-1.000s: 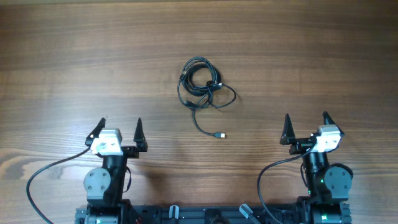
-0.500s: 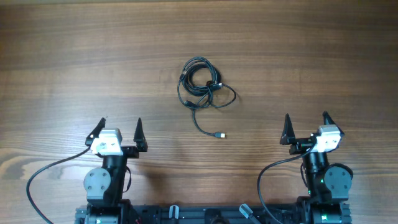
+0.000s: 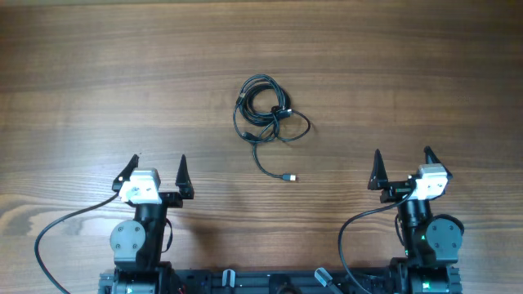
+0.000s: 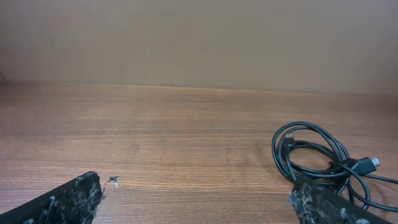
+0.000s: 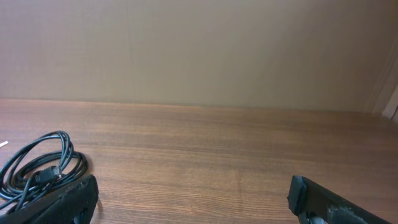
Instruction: Untangle cables
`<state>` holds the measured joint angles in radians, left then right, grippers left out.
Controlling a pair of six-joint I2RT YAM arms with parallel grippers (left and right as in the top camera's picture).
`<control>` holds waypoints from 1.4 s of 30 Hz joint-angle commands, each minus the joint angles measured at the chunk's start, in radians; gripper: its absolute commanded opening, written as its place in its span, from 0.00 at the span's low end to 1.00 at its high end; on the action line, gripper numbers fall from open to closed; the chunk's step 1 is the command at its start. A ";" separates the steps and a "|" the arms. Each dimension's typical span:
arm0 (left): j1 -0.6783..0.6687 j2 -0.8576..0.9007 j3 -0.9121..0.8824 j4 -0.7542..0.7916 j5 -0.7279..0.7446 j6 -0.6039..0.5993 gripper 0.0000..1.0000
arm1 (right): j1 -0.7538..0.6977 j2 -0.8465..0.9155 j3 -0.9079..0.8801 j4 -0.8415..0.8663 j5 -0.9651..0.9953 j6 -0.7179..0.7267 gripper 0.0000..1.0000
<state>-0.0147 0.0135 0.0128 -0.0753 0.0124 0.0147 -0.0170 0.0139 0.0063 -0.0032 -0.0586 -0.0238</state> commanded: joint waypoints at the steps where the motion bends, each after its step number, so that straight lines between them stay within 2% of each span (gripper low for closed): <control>1: -0.002 -0.006 -0.007 0.000 0.031 -0.026 1.00 | -0.004 0.003 -0.001 0.003 0.007 -0.002 1.00; 5: -0.002 -0.006 -0.007 0.024 0.039 -0.029 1.00 | -0.004 0.003 -0.001 0.003 0.007 -0.002 1.00; 6: -0.002 -0.006 -0.007 0.049 0.126 -0.056 1.00 | -0.004 0.003 -0.001 0.003 0.007 -0.002 1.00; 8: -0.002 -0.006 -0.007 0.128 0.418 -0.076 1.00 | -0.004 0.003 -0.001 0.003 0.007 -0.002 1.00; 9: -0.002 -0.006 -0.007 0.196 0.546 -0.076 1.00 | -0.004 0.003 -0.001 0.003 0.007 -0.002 1.00; 11: -0.002 -0.006 -0.007 0.361 0.682 -0.097 1.00 | -0.004 0.003 -0.001 0.003 0.007 -0.002 1.00; 12: -0.002 -0.006 -0.003 0.504 0.682 -0.190 1.00 | -0.004 0.003 -0.001 0.003 0.007 -0.002 1.00; 14: -0.002 -0.006 0.045 0.621 0.632 -0.271 1.00 | -0.004 0.003 -0.001 0.003 0.007 -0.002 1.00; 16: -0.002 0.004 0.143 0.537 0.626 -0.270 1.00 | -0.004 0.003 -0.001 0.003 0.007 -0.002 1.00; 19: 0.000 0.109 0.374 0.164 0.607 -0.237 1.00 | -0.004 0.003 -0.001 0.003 0.007 -0.002 1.00; 20: 0.000 0.199 0.481 -0.006 0.608 -0.178 1.00 | -0.004 0.003 -0.001 0.003 0.007 -0.002 1.00; 22: 0.000 0.368 0.648 -0.198 0.637 -0.134 1.00 | -0.004 0.003 -0.001 0.003 0.007 -0.002 1.00; 24: 0.000 0.479 0.717 -0.215 0.700 -0.135 1.00 | -0.004 0.003 -0.001 0.003 0.007 -0.002 1.00; 26: 0.000 0.553 0.720 -0.197 0.829 -0.138 1.00 | -0.004 0.003 -0.001 0.003 0.007 -0.002 1.00; 28: 0.000 0.592 0.723 -0.183 0.841 -0.159 1.00 | -0.004 0.003 -0.001 0.003 0.007 -0.002 1.00; 29: 0.000 0.636 0.744 -0.171 0.842 -0.212 1.00 | -0.004 0.003 -0.001 0.003 0.007 -0.002 1.00; 31: 0.000 0.719 0.836 -0.206 0.844 -0.240 1.00 | -0.004 0.003 -0.001 0.003 0.007 -0.002 1.00; 32: 0.000 0.764 0.891 -0.254 0.843 -0.239 1.00 | -0.004 0.004 -0.001 0.003 0.007 -0.002 1.00; 34: -0.002 0.909 1.062 -0.465 0.840 -0.194 1.00 | -0.004 0.004 -0.001 0.003 0.007 -0.002 1.00; 36: -0.034 1.067 1.211 -0.754 0.713 -0.108 1.00 | -0.004 0.004 -0.001 0.003 0.007 -0.002 1.00; 37: -0.055 1.121 1.245 -0.835 0.644 -0.090 1.00 | -0.004 0.004 -0.001 0.003 0.007 -0.002 1.00; 39: -0.099 1.208 1.260 -0.892 0.588 -0.090 1.00 | -0.004 0.004 -0.001 0.003 0.007 -0.002 1.00; 42: -0.142 1.339 1.260 -0.882 0.589 -0.101 1.00 | -0.004 0.004 -0.001 0.003 0.007 -0.002 1.00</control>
<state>-0.1318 1.2762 1.2503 -0.9607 0.6384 -0.1059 -0.0170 0.0204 0.0063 -0.0029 -0.0586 -0.0238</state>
